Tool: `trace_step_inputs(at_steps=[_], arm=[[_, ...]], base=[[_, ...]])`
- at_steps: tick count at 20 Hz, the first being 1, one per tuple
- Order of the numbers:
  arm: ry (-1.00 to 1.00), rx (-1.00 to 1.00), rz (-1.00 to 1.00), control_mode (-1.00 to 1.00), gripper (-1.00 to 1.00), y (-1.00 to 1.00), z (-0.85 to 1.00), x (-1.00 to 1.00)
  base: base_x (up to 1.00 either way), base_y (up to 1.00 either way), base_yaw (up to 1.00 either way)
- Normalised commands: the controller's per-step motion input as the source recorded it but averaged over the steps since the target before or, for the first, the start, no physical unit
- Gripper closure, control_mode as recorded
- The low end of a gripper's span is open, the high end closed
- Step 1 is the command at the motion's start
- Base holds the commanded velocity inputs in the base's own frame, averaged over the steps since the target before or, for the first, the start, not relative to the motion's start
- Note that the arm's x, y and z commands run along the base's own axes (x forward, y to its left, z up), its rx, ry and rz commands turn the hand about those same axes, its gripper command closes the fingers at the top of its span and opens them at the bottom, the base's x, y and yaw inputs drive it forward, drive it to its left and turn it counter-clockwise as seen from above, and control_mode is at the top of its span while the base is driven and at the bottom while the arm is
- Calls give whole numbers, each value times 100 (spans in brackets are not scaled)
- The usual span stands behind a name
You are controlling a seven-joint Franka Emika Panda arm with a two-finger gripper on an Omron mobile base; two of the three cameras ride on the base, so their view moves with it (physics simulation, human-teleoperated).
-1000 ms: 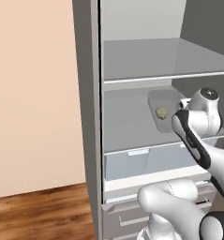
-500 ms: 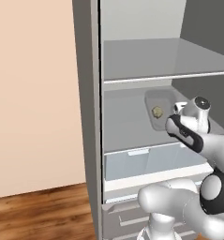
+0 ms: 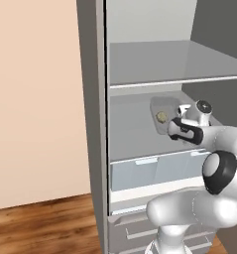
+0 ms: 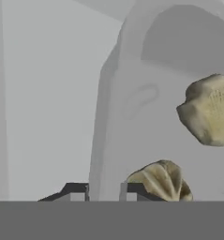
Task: Place two dumplings into each of the tupperware containers and then place the containers in the fridge.
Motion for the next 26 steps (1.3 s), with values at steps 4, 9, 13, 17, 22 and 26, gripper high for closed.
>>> trace_step_inputs(at_steps=[4, 9, 13, 17, 22, 26], arm=[[-19, 0, 0, -100, 100, 0, -8, 26], [-6, 0, 0, -100, -100, 1, -14, 12], [0, 0, 0, -100, -100, 1, 2, -3], [-1, 2, 0, -100, -100, 0, 21, -42], [1, 0, -9, -100, -100, 10, 50, -40], [19, 1, -10, -100, -100, 17, 75, -38]], base=[[0, 0, 0], [0, 0, 0], [0, 0, 0], [0, 0, 0], [0, 0, 0], [0, 0, 0]])
